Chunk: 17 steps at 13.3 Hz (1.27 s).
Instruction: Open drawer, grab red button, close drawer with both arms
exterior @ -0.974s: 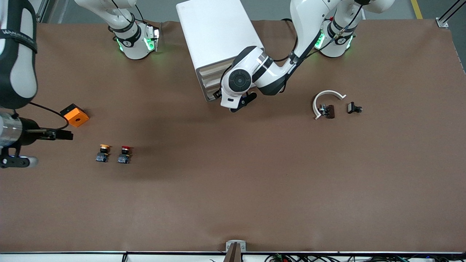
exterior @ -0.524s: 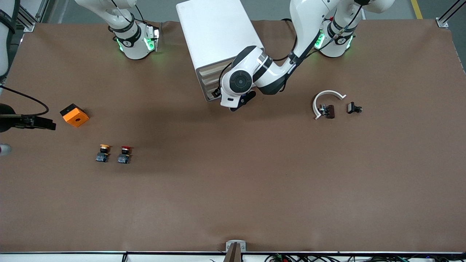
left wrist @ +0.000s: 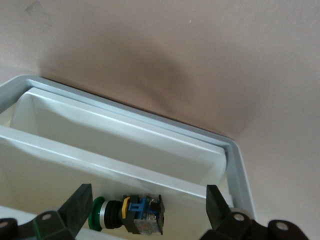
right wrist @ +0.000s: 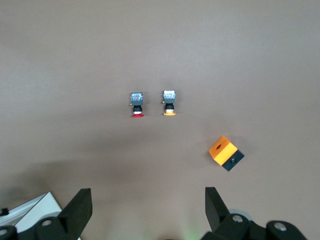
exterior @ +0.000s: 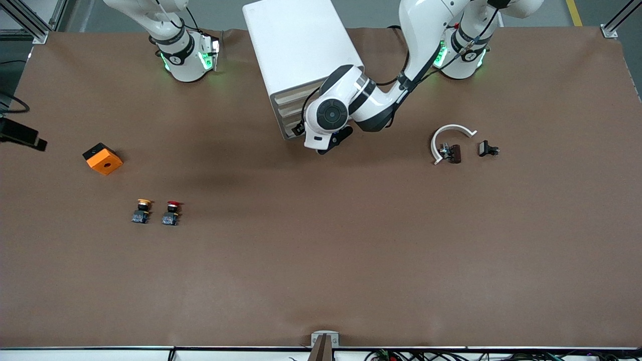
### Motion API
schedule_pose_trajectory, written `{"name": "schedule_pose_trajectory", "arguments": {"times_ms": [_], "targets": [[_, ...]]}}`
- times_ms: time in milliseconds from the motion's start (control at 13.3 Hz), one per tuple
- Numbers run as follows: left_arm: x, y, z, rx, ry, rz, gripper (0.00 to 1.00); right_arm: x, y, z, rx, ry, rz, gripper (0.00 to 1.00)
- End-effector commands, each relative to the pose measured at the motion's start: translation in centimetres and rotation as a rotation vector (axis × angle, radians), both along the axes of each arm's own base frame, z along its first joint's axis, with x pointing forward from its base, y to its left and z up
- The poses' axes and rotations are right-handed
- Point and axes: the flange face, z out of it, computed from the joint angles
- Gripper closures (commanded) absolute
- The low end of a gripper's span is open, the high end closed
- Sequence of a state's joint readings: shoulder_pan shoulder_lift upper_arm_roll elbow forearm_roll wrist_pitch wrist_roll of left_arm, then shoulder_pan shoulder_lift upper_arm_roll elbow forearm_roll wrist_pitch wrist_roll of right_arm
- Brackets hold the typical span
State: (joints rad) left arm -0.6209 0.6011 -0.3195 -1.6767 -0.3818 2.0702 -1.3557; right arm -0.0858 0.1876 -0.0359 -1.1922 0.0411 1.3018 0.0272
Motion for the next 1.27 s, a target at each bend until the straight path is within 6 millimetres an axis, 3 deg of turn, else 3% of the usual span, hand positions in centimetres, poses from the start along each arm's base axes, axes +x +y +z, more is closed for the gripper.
{"name": "schedule_pose_trajectory", "arguments": {"times_ms": [0,150,300,599,749,974,1199], "targets": [[4.0,1.5,1.5,-0.002,-0.060,0.024,0.00,-4.1,-0.3,0.6,0.028,-0.003,-0.023,0.00],[7.1,3.0,3.2,-0.013,-0.119,0.034,0.00,-6.4,0.2,-0.1,0.025,-0.044,-0.023,0.00],[10.1,5.1,4.7,0.015,-0.221,0.005,0.00,-7.3,0.5,-0.8,0.020,-0.052,-0.020,0.00],[16.0,11.5,8.2,-0.012,-0.342,-0.056,0.00,-7.4,0.5,-0.9,0.020,-0.051,-0.021,0.00],[18.9,15.8,9.7,-0.029,-0.379,-0.057,0.00,-7.5,0.5,-0.8,0.017,-0.048,-0.020,0.00],[20.0,20.4,12.6,-0.002,-0.377,-0.146,0.00,-7.3,0.4,-0.8,0.001,-0.057,0.032,0.00],[19.5,24.4,15.5,0.027,-0.338,-0.334,0.00,-7.4,0.4,-0.9,0.001,-0.055,0.032,0.00]]}}
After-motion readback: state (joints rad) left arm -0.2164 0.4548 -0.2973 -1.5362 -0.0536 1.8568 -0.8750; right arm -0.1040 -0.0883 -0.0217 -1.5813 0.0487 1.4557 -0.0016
